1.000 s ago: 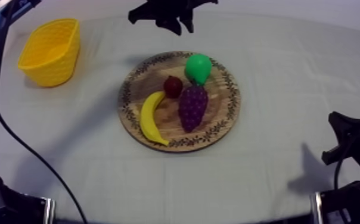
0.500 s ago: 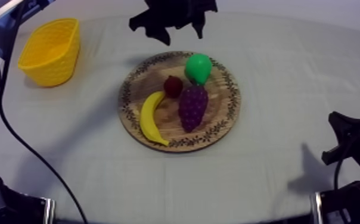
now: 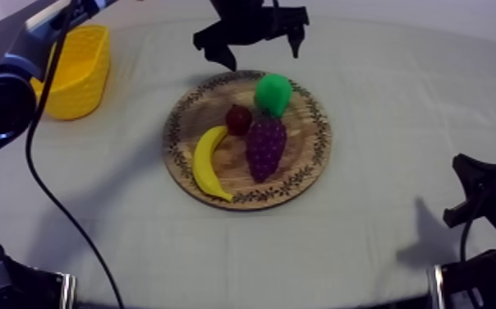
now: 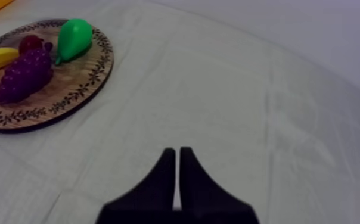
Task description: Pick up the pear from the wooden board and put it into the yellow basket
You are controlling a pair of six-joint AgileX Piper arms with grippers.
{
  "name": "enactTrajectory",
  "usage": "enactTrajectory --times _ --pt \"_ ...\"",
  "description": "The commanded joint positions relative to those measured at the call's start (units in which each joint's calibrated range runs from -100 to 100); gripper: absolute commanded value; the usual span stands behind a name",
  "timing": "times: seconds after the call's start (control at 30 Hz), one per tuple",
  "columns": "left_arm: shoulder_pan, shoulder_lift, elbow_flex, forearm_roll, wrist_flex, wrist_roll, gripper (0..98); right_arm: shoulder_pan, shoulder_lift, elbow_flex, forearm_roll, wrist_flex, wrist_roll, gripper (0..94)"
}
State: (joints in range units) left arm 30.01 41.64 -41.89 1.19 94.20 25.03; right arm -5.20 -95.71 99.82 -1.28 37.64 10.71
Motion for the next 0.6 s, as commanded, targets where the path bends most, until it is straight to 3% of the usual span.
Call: enactTrajectory --times 0.0,0.57 --pt "0.0 2.4 -2.1 -0.01 0.0 -0.4 95.3 0.0 0.0 0.0 0.0 0.0 0.0 0.4" --pt "-1.7 23.3 -21.3 0.30 4.7 -2.3 95.9 0.0 0.0 0.0 0.0 0.0 0.0 0.4"
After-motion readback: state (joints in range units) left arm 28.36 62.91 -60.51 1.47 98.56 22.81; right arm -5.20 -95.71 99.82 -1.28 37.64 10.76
